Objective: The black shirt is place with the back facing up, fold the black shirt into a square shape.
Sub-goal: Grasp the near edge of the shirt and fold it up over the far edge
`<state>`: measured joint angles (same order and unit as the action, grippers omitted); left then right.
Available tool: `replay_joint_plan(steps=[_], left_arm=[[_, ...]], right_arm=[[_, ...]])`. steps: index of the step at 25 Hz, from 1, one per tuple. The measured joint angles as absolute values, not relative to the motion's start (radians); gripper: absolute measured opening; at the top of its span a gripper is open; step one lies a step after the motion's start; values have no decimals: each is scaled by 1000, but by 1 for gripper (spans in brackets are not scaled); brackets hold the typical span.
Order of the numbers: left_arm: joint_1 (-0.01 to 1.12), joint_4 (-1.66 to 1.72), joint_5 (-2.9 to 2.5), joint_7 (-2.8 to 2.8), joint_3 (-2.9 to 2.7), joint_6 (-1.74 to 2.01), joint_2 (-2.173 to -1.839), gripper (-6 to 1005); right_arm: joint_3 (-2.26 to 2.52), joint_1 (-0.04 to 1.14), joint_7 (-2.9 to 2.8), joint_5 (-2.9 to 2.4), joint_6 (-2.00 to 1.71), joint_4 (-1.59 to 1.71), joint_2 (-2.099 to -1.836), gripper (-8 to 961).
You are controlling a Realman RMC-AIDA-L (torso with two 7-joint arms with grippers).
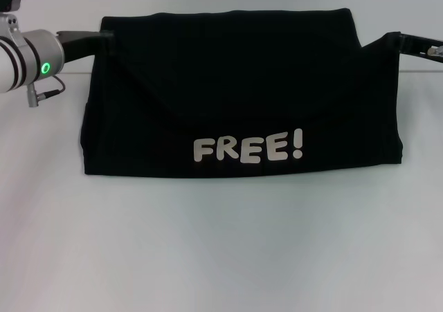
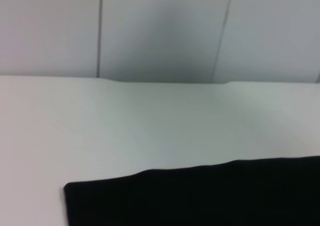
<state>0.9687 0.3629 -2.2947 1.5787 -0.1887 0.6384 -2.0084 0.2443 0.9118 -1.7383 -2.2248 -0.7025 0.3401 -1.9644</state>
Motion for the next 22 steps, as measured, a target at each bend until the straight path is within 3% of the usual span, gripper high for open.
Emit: replay_joint_plan(steps=[11,16,19,21,22], left_arm=[[949,332,-2187,1396,-188,520,-2054,88],[947,310,-2179,1360,-188,509,-2055,114],[950,308,-2178,1365,-189,475,-2055,205],[952,308,-2178,1366,-189,454,-2057,266],[953,308,-2178,1366,-189,446,-2058,297]], right_arm=[[247,908,-1733,-2223,-659,285,-1987,154],[262,906,-1731,-2223,-650,295,-2001,162],[268,907,-1731,-2223,-637,296,-2003,167],[270,909,-1731,-2223,-627,298,-2004,393],[272,910,-1732,-2223,-624,301,-2005,416]])
